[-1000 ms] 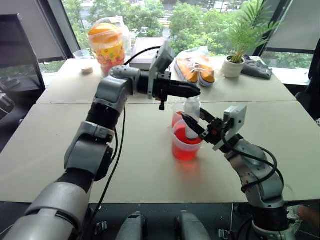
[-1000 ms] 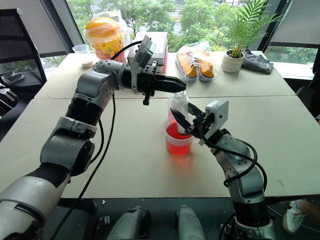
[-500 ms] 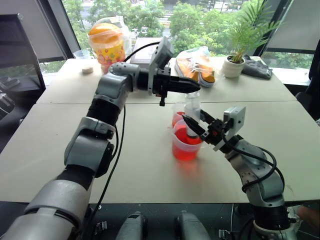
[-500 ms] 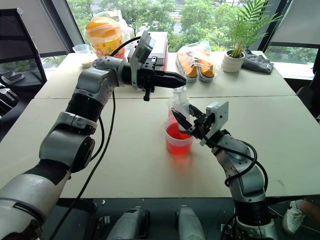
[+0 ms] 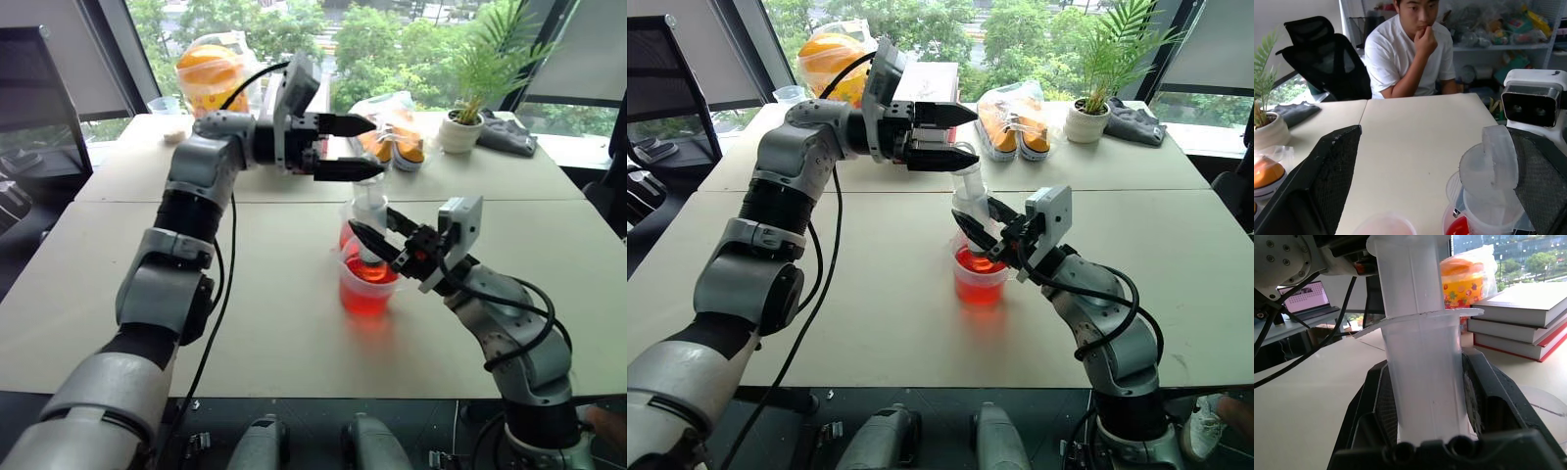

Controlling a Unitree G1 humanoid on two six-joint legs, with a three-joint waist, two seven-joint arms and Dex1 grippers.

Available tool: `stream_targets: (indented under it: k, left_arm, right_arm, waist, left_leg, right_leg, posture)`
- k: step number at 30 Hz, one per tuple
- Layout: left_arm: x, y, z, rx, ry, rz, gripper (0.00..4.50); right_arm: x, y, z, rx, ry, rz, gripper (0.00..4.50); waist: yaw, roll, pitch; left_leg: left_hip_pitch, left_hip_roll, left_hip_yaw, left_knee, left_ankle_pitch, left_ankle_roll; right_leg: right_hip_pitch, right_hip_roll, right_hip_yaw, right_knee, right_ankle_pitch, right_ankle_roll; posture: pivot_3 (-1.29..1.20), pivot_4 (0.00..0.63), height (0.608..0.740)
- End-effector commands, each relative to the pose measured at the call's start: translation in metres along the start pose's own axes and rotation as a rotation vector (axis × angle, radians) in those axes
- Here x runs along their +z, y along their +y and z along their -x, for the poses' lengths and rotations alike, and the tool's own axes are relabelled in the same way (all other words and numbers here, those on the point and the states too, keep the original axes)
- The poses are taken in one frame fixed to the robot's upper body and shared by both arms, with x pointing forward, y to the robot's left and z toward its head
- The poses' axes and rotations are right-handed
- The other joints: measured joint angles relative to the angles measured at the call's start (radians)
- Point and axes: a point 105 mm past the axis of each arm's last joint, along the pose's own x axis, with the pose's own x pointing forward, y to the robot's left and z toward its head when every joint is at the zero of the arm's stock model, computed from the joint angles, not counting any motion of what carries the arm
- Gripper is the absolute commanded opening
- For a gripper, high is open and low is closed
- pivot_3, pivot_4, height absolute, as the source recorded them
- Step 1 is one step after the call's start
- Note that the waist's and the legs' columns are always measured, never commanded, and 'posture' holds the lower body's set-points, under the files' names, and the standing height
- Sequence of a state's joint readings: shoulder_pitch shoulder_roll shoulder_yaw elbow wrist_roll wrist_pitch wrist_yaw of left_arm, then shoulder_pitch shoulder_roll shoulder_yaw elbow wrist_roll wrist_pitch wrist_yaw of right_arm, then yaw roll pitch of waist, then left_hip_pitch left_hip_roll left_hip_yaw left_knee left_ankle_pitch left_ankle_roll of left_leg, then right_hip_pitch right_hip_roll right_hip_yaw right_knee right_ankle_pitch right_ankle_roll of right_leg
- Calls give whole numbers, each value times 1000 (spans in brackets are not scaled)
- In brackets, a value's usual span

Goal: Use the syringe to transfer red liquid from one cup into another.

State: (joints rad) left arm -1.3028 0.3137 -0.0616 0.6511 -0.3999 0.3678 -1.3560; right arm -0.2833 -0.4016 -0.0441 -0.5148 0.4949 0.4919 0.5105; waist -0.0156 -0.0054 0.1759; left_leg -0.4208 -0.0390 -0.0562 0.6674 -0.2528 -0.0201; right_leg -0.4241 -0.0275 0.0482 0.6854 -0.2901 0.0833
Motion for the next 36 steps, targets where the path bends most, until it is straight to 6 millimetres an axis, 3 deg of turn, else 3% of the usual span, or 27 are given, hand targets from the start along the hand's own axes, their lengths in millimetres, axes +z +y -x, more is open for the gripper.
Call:
stream_targets:
  k: [1, 6, 10, 17, 20, 24, 31, 33, 36]
  left_arm:
    - [20, -4, 16, -1, -66, -26, 4469]
    - [24, -4, 36, 46, -86, 19, 4469]
    - [9, -5, 51, 89, -16, 3, 4469]
    - [-10, -5, 64, 169, 42, -2, 4469]
    - [-11, -4, 64, 182, 45, -7, 4469]
    - [-12, -4, 66, 203, 47, -15, 4469]
    - [-5, -1, 64, 223, 42, -35, 4469]
    - [3, 8, 54, 249, 23, -57, 4469]
    - [14, 27, 41, 325, -5, -80, 4469]
  right_arm:
    - [19, 2, 2, 4, -61, 34, 1468]
    - [20, 0, 3, -9, -62, 18, 1468]
    - [31, -5, 1, -19, -92, 2, 1468]
    - [92, -32, -18, -11, -208, -40, 1468]
    - [104, -48, -32, -12, -238, -57, 1468]
    - [87, -69, -58, -35, -237, -9, 1468]
    - [40, -79, -75, -50, -210, 26, 1468]
    - [23, -78, -76, -52, -183, 30, 1468]
    - [19, -76, -78, -49, -187, 31, 1468]
  waist:
    - [-6, 0, 0]
    - [-4, 0, 0]
    - [-3, 0, 0]
    - [-1, 0, 0]
    - [1, 0, 0]
    - [-3, 0, 0]
    - [-5, 0, 0]
    - [-2, 0, 0]
    - [3, 0, 0]
  left_leg:
    - [0, 0, 0, 0, 0, 0]
    - [1, 0, 0, 0, 0, 0]
    - [1, 0, 0, 0, 0, 0]
    - [1, 0, -1, 0, 1, -1]
    - [1, 0, -1, 0, 1, -1]
    - [1, 0, 0, 0, 1, -1]
    - [0, 0, 1, -1, 1, -1]
    - [0, 0, 1, -1, 1, -1]
    - [0, 0, 0, 0, 1, -1]
  right_leg:
    - [0, 0, 0, 0, 0, 0]
    - [0, 0, 0, 1, 0, 0]
    - [0, 0, 0, 1, 0, 0]
    - [0, -1, 0, 1, 0, 0]
    - [0, -1, 0, 1, 0, 0]
    - [0, -1, 0, 0, 0, 0]
    - [-1, 0, 0, 1, 0, 0]
    - [-1, 0, 0, 1, 0, 0]
    - [-1, -1, 0, 1, 0, 0]
  posture:
    - [0, 150, 740]
    - [0, 150, 740]
    - [0, 150, 740]
    - [0, 150, 740]
    - [0, 150, 740]
    - [0, 150, 740]
    - [0, 150, 740]
    - [0, 150, 740]
    - [0, 150, 740]
